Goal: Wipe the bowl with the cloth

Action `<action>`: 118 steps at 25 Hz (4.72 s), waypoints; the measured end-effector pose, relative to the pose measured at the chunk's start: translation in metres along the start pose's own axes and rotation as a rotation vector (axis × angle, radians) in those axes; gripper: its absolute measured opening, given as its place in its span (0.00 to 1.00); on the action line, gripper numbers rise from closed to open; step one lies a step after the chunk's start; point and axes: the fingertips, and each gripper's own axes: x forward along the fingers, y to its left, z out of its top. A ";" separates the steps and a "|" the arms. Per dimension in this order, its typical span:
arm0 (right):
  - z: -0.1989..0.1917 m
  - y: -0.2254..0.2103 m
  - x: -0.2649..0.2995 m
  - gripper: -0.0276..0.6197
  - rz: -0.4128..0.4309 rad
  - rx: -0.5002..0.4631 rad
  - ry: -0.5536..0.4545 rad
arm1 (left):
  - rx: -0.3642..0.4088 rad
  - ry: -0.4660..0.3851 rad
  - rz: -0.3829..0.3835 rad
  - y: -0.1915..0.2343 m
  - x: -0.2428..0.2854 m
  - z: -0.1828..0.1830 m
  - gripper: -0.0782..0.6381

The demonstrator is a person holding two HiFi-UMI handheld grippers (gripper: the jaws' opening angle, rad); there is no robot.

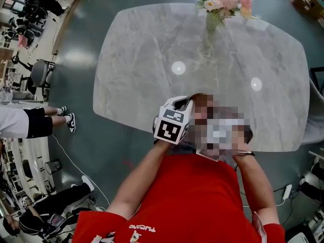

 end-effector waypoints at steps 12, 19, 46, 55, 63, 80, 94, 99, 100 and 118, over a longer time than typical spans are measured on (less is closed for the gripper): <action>-0.011 -0.026 -0.017 0.08 -0.071 0.399 -0.256 | -0.095 0.074 0.000 0.011 0.017 -0.008 0.14; -0.018 -0.034 -0.024 0.08 -0.087 0.574 -0.368 | -0.083 0.094 -0.002 0.011 0.023 -0.006 0.14; -0.031 -0.057 -0.053 0.08 -0.137 0.874 -0.615 | -0.081 -0.088 -0.057 0.009 -0.007 0.006 0.38; -0.031 -0.063 -0.077 0.08 -0.190 0.916 -0.740 | -0.024 -0.194 -0.032 0.007 -0.037 0.018 0.39; -0.021 -0.063 -0.103 0.08 -0.229 0.929 -0.885 | 0.098 -0.463 -0.021 -0.006 -0.085 0.065 0.38; -0.005 -0.064 -0.180 0.08 -0.362 0.880 -1.114 | 0.188 -0.700 -0.095 -0.052 -0.152 0.112 0.12; 0.013 -0.061 -0.226 0.08 -0.397 0.791 -1.216 | 0.272 -0.709 -0.127 -0.074 -0.169 0.121 0.12; 0.016 -0.056 -0.235 0.08 -0.398 0.770 -1.226 | 0.288 -0.725 -0.132 -0.081 -0.175 0.124 0.12; 0.016 -0.055 -0.237 0.08 -0.399 0.768 -1.228 | 0.291 -0.728 -0.133 -0.082 -0.176 0.124 0.12; 0.019 -0.052 -0.236 0.08 -0.401 0.746 -1.222 | 0.316 -0.727 -0.132 -0.087 -0.178 0.118 0.12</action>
